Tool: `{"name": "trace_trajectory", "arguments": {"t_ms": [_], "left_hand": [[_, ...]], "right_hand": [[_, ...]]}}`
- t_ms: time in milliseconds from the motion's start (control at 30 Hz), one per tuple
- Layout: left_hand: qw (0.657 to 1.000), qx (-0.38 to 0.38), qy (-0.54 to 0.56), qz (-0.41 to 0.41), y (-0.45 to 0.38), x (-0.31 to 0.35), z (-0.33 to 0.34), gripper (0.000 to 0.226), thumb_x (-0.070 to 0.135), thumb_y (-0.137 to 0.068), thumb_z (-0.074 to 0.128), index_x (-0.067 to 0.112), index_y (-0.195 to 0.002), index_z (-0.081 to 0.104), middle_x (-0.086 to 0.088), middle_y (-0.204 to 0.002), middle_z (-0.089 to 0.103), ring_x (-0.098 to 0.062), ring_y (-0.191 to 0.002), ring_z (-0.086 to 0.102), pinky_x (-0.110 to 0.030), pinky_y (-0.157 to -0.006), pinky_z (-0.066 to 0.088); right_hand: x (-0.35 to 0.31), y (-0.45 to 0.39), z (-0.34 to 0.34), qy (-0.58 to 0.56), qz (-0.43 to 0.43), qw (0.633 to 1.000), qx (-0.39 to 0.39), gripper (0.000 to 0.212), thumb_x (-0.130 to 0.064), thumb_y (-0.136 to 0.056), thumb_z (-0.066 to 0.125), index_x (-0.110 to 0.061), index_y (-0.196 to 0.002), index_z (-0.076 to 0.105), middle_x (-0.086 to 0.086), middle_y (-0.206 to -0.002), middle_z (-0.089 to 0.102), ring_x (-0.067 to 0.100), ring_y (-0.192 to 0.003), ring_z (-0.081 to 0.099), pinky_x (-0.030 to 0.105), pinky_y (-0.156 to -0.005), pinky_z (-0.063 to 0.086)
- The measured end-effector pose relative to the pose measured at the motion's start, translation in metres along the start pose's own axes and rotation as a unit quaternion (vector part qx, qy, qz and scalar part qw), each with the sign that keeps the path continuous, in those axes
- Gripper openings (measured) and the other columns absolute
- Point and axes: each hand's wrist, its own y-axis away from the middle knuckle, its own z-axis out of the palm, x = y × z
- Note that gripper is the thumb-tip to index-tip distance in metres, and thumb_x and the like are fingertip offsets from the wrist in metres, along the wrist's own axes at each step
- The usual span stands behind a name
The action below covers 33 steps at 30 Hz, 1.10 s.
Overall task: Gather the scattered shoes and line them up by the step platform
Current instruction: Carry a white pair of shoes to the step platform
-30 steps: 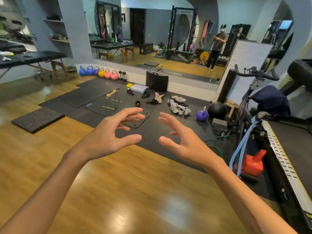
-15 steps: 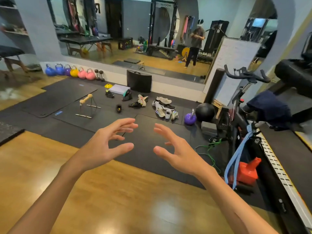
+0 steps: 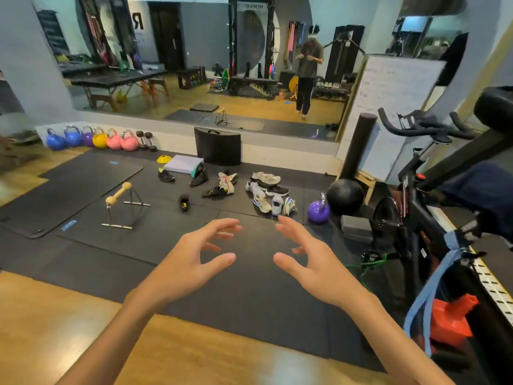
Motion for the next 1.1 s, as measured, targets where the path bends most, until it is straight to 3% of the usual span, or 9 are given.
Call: {"name": "trace_trajectory", "arguments": {"t_ms": [133,267,467,633,767,867,1000,1100], "left_hand": [[1.000,0.014,-0.006,-0.020,-0.087,-0.039,0.003,0.050,0.018,-0.090,0.065,0.033,-0.134,0.047,0.022,-0.130,0.057,-0.003,-0.123,0.051,-0.029,-0.095,0.050],[0.998,0.046,0.002,-0.038,-0.160,-0.071,-0.007,0.049,0.019,-0.089,0.065,0.033,-0.133,0.048,0.021,-0.129,0.058,-0.004,-0.123,0.053,-0.021,-0.095,0.046],[0.997,0.058,-0.003,-0.056,-0.259,-0.150,-0.035,0.049,0.025,-0.090,0.066,0.034,-0.134,0.048,0.018,-0.130,0.058,-0.009,-0.121,0.055,-0.031,-0.095,0.049],[0.995,0.074,0.032,-0.057,-0.352,-0.242,-0.065,0.062,0.018,-0.087,0.068,0.037,-0.139,0.041,0.013,-0.126,0.061,-0.014,-0.118,0.057,-0.034,-0.093,0.051],[0.996,0.042,0.051,-0.061,-0.439,-0.302,-0.097,0.063,0.009,-0.087,0.068,0.036,-0.138,0.043,0.015,-0.124,0.062,-0.012,-0.116,0.058,-0.042,-0.089,0.052],[0.998,-0.008,0.045,-0.042,-0.504,-0.335,-0.124,0.057,0.010,-0.087,0.068,0.033,-0.136,0.048,0.018,-0.125,0.061,-0.007,-0.119,0.057,-0.036,-0.091,0.050],[0.998,-0.042,0.026,-0.045,-0.589,-0.383,-0.149,0.053,0.014,-0.088,0.068,0.029,-0.135,0.050,0.019,-0.127,0.060,-0.003,-0.118,0.055,-0.032,-0.092,0.051],[0.997,-0.048,0.027,-0.050,-0.648,-0.417,-0.153,0.058,0.016,-0.088,0.068,0.035,-0.137,0.046,0.021,-0.126,0.059,-0.003,-0.118,0.055,-0.030,-0.091,0.051]], "right_hand": [[0.054,-0.087,-0.026,-0.035,0.023,0.999,0.000,0.064,-0.047,-0.092,0.057,-0.041,-0.148,0.026,-0.020,-0.142,0.047,-0.011,-0.126,0.042,0.019,-0.100,0.043],[0.084,-0.180,-0.046,-0.041,0.015,0.998,-0.044,0.062,-0.046,-0.091,0.059,-0.040,-0.146,0.031,-0.021,-0.128,0.055,-0.002,-0.109,0.058,0.025,-0.092,0.050],[0.139,-0.313,-0.045,-0.043,0.001,0.997,-0.059,0.049,-0.040,-0.091,0.061,-0.037,-0.138,0.045,-0.019,-0.119,0.058,0.000,-0.103,0.059,0.016,-0.083,0.047],[0.178,-0.432,-0.025,0.029,0.000,0.990,-0.137,0.048,-0.045,-0.091,0.058,-0.037,-0.137,0.046,-0.016,-0.121,0.056,-0.002,-0.095,0.059,0.015,-0.081,0.047],[0.197,-0.529,-0.027,0.047,0.041,0.991,-0.115,0.050,-0.042,-0.093,0.058,-0.032,-0.140,0.044,-0.012,-0.123,0.055,0.003,-0.091,0.060,0.017,-0.082,0.048],[0.210,-0.593,-0.033,0.043,0.070,0.993,-0.089,0.051,-0.042,-0.093,0.059,-0.033,-0.141,0.044,-0.014,-0.124,0.054,0.002,-0.091,0.060,0.021,-0.085,0.049],[0.245,-0.660,-0.044,0.042,0.096,0.994,-0.043,0.049,-0.040,-0.093,0.060,-0.030,-0.139,0.047,-0.012,-0.122,0.055,0.002,-0.089,0.059,0.010,-0.076,0.045],[0.288,-0.709,-0.056,0.070,0.126,0.988,-0.053,0.056,-0.040,-0.094,0.058,-0.024,-0.144,0.041,-0.008,-0.130,0.052,0.003,-0.089,0.060,0.010,-0.075,0.041]]}}
